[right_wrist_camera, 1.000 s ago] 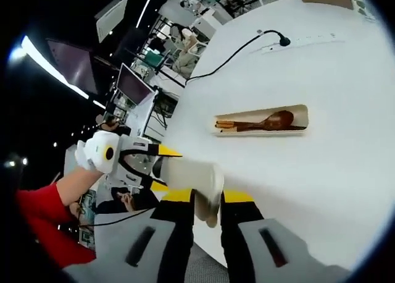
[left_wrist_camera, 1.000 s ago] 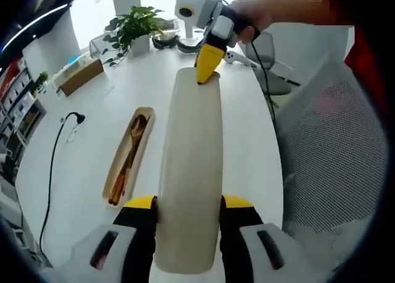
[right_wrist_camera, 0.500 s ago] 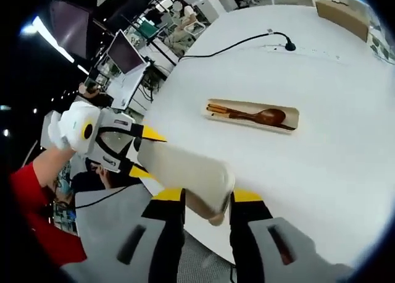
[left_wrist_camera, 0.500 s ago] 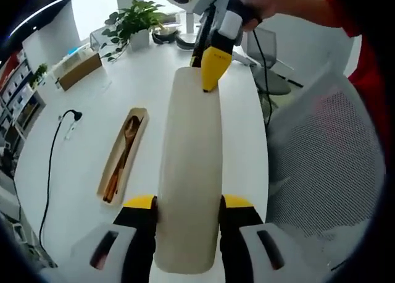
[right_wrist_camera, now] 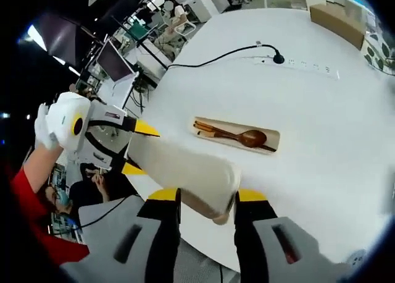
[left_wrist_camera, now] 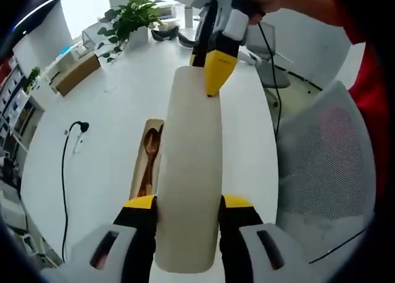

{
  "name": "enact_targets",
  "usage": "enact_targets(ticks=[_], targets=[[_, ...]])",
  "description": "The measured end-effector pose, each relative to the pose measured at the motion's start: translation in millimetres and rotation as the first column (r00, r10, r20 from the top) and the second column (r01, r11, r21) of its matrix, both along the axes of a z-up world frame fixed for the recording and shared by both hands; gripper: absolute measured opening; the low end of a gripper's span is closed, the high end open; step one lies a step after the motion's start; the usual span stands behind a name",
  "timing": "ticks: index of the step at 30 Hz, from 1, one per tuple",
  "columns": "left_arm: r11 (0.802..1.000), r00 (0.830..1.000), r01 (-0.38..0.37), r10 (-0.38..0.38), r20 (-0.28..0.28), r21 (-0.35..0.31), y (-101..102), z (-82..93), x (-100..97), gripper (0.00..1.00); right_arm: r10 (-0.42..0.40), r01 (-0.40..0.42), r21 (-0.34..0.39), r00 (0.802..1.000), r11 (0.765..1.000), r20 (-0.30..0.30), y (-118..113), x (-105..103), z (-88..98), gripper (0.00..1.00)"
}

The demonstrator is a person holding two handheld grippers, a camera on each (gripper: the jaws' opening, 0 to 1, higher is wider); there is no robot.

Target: Arrange the utensils inside the cutlery case until each visible utensil rests in its matching compartment.

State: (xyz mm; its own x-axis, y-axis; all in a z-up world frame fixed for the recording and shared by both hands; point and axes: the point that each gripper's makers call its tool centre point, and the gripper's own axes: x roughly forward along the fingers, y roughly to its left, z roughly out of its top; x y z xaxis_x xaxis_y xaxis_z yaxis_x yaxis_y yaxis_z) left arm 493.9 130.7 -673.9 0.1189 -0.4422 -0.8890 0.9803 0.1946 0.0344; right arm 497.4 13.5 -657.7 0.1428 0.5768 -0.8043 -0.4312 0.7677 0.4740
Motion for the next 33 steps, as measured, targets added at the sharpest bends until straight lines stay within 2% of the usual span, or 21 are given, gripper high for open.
enact_targets(ticks=[6, 10, 16, 18, 19, 23, 31, 33], targets=[[0.998, 1.0, 0.027, -0.027, -0.001, 0.053, -3, -9.4, 24.6, 0.4, -0.074, 0.074, -0.003, 0.995, 0.997, -0.065, -4, 21, -13.9, 0.32], [0.996, 0.999, 0.03, -0.032, 0.018, 0.082, -5, -18.3, 43.3, 0.4, -0.113, 0.113, -0.009, 0.992, 0.994, -0.059, -6, 39, -22.7, 0.32], [0.993, 0.999, 0.043, -0.042, -0.012, 0.106, -4, -36.1, 64.9, 0.4, -0.132, 0.131, -0.025, 0.987, 0.991, -0.091, -7, 63, -40.1, 0.31], [0.99, 0.999, 0.052, -0.052, -0.005, 0.128, -5, -41.1, 69.4, 0.4, -0.138, 0.134, -0.039, 0.983, 0.99, -0.122, -8, 70, -46.8, 0.32], [0.989, 0.999, 0.054, -0.054, -0.005, 0.135, -4, -43.3, 70.3, 0.4, -0.137, 0.133, -0.041, 0.982, 0.99, -0.127, -8, 78, -50.7, 0.32], [0.989, 0.999, 0.043, -0.04, -0.024, 0.144, -2, -53.2, 74.3, 0.4, -0.132, 0.128, -0.038, 0.982, 0.991, -0.138, -7, 89, -61.9, 0.31], [0.976, 0.998, 0.062, -0.058, -0.028, 0.211, 0, -87.9, 79.3, 0.4, -0.129, 0.123, -0.047, 0.979, 0.991, -0.157, -6, 91, -90.7, 0.3], [0.976, 0.998, 0.057, -0.048, -0.048, 0.211, -1, -92.7, 82.5, 0.4, -0.131, 0.124, -0.053, 0.979, 0.991, -0.154, -8, 95, -95.1, 0.3]])
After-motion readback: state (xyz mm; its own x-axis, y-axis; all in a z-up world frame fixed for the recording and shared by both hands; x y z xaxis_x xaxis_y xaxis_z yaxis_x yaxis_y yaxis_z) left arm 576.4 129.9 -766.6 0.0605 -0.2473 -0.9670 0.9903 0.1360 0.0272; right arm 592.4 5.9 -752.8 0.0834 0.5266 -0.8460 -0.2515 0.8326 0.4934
